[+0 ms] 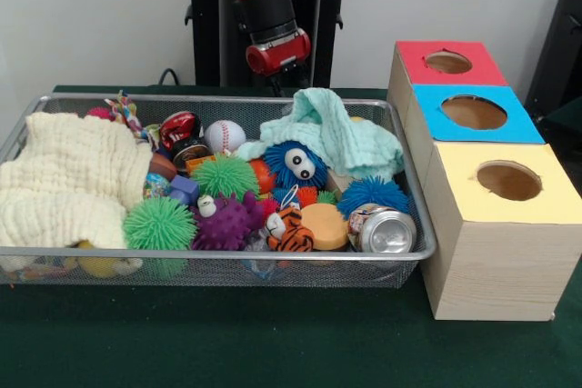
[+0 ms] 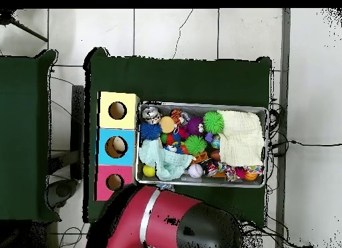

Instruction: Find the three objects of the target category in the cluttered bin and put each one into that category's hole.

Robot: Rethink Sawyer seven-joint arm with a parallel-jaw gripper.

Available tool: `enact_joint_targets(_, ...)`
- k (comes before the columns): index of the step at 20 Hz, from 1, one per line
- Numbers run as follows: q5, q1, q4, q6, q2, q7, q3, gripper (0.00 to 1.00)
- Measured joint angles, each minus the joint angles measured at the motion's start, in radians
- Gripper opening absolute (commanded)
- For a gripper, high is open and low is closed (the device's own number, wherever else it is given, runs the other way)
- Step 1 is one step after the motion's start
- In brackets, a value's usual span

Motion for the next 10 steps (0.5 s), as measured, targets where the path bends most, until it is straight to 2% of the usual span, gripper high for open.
enact_joint_targets(4,-0.072,-0.054,0.023,0.158,-0.06,0.005,0.044,1.0)
enact_joint_targets(5,-0.108,-0.1,0.053,0.267,-0.096,0.008,0.071,1.0)
enact_joint_targets(10,-0.131,-0.21,0.122,0.483,-0.157,0.008,0.121,1.0)
